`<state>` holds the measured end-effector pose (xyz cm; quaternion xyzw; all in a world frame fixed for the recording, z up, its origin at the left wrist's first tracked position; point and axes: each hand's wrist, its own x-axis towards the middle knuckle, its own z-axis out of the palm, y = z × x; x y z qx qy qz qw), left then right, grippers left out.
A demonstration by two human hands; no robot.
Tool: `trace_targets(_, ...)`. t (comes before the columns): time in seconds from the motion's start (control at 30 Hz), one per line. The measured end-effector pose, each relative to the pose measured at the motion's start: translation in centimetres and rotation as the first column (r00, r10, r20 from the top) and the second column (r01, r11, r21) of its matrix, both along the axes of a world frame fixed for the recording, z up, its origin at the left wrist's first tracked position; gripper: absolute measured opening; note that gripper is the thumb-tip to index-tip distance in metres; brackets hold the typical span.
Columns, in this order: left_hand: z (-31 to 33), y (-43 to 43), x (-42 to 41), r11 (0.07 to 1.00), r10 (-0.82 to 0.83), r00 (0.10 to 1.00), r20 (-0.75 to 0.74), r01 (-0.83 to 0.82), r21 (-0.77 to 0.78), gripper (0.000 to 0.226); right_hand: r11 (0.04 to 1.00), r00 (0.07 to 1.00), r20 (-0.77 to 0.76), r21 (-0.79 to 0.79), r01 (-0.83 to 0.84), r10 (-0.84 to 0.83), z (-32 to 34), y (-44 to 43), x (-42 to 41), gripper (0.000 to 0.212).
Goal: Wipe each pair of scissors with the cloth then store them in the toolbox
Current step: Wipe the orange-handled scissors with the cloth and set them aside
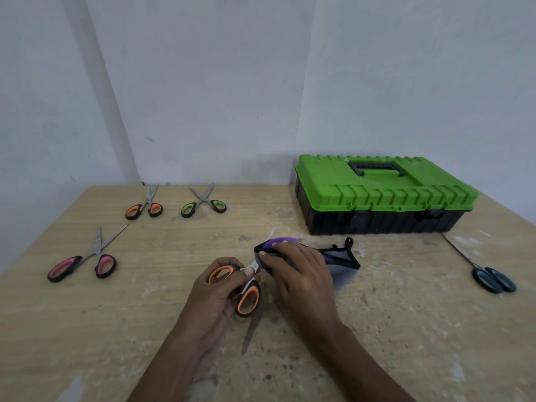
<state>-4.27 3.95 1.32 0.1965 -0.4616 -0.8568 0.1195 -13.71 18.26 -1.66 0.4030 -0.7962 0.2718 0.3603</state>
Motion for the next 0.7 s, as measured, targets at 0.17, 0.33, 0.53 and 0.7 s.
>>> trace_targets(0.17, 0.1, -0.1, 0.2, 1.000, -0.004, 1.000, 0.011, 0.004, -0.002, 0.015, 1.000, 0.998, -0.051, 0.022, -0.020, 0.021, -0.6, -0.1, 0.1, 0.030)
trace_targets(0.33, 0.2, 0.0, 0.3, 1.000, -0.016, 1.000, 0.002, 0.016, 0.000, 0.021, 1.000, 0.999, -0.033, 0.012, -0.016, 0.017, 0.1, 0.2, 0.0, 0.016)
trace_targets(0.53, 0.2, -0.1, 0.3, 1.000, -0.028, 1.000, 0.010, 0.028, -0.005, 0.023, 0.992, 0.994, 0.024, -0.060, 0.109, -0.108, 0.6, 1.2, -0.6, 0.013)
trace_targets(0.7, 0.1, -0.2, 0.3, 0.999, -0.022, 1.000, 0.015, 0.023, -0.033, 0.028, 0.998, 0.999, -0.037, 0.058, -0.004, 0.006, 0.4, 0.2, 1.1, 0.024)
